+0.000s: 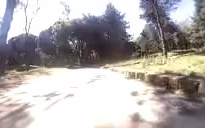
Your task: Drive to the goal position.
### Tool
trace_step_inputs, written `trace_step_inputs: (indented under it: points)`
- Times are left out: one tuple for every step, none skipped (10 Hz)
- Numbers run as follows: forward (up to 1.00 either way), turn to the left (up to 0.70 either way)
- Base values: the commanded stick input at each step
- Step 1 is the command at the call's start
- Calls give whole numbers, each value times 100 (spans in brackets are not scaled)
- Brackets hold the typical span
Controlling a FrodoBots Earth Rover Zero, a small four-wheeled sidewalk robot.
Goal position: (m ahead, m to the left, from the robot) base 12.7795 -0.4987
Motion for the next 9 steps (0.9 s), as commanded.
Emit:
trace_step_inputs:
  points:
    - [70, 3]
    - [70, 17]
    - [70, 32]
    - [70, 30]
    - [70, 0]
    - [70, 0]
    - [70, 0]
    - [70, 0]
    - [70, 0]
